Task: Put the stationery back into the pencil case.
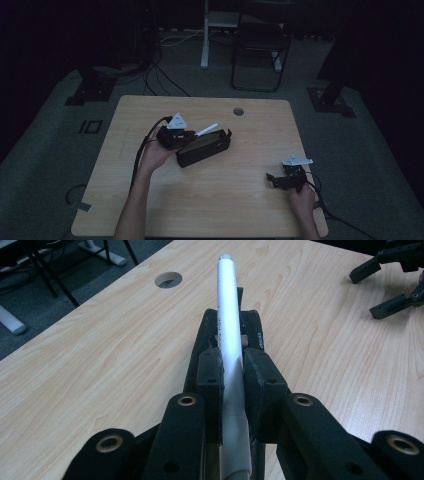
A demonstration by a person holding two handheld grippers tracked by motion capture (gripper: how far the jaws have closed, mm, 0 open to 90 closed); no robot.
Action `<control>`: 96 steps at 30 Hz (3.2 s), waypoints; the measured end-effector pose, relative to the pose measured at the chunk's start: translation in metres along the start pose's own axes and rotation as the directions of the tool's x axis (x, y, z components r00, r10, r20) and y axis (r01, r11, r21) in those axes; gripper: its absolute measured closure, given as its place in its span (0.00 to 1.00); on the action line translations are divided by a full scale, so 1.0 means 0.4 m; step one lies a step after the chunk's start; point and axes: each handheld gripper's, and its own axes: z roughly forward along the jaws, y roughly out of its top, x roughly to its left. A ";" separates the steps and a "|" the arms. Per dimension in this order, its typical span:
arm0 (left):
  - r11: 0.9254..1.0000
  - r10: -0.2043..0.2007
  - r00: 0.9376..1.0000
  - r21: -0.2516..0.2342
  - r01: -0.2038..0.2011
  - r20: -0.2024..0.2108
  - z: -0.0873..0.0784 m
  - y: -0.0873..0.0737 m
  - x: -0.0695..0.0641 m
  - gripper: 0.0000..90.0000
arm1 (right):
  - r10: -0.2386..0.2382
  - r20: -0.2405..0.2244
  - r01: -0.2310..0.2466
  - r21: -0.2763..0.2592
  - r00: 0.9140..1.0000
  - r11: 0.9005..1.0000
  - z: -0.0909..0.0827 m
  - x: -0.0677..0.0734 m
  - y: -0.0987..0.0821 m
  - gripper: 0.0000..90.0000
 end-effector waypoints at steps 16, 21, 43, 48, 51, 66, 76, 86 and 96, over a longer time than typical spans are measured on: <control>1.000 -0.007 1.000 0.006 0.007 0.007 0.017 -0.003 0.003 0.88 | -0.001 0.000 0.001 0.000 1.000 1.000 0.000 0.000 0.000 0.13; 1.000 -0.005 1.000 0.011 0.005 0.005 0.024 -0.003 0.004 0.88 | 0.000 0.000 0.000 0.000 1.000 1.000 0.000 0.000 0.000 0.13; 0.999 -0.014 1.000 0.030 0.015 -0.006 0.050 -0.008 0.009 0.88 | -0.011 -0.010 0.011 -0.001 1.000 1.000 0.002 -0.003 0.002 0.13; 0.999 -0.018 1.000 0.039 0.018 -0.005 0.057 -0.011 0.010 0.88 | -0.011 -0.010 0.011 -0.001 1.000 1.000 0.002 -0.003 0.002 0.13; 0.999 -0.018 1.000 0.044 0.018 -0.004 0.061 -0.013 0.012 0.88 | -0.011 -0.010 0.011 -0.001 1.000 1.000 0.002 -0.003 0.002 0.13; 0.998 -0.023 1.000 0.064 0.024 -0.002 0.079 -0.020 0.018 0.88 | -0.012 -0.010 0.012 -0.001 1.000 1.000 0.002 -0.003 0.002 0.13; 0.997 -0.035 0.999 0.076 0.034 0.003 0.094 -0.031 0.021 0.88 | -0.011 -0.010 0.011 -0.001 1.000 1.000 0.002 -0.003 0.002 0.13; 0.995 -0.047 0.999 0.092 0.045 0.011 0.107 -0.047 0.022 0.88 | -0.011 -0.010 0.011 -0.001 1.000 1.000 0.002 -0.003 0.002 0.13; 0.995 -0.039 0.999 0.090 0.037 0.023 0.113 -0.043 0.016 0.88 | -0.011 -0.010 0.011 -0.001 1.000 1.000 0.002 -0.003 0.002 0.13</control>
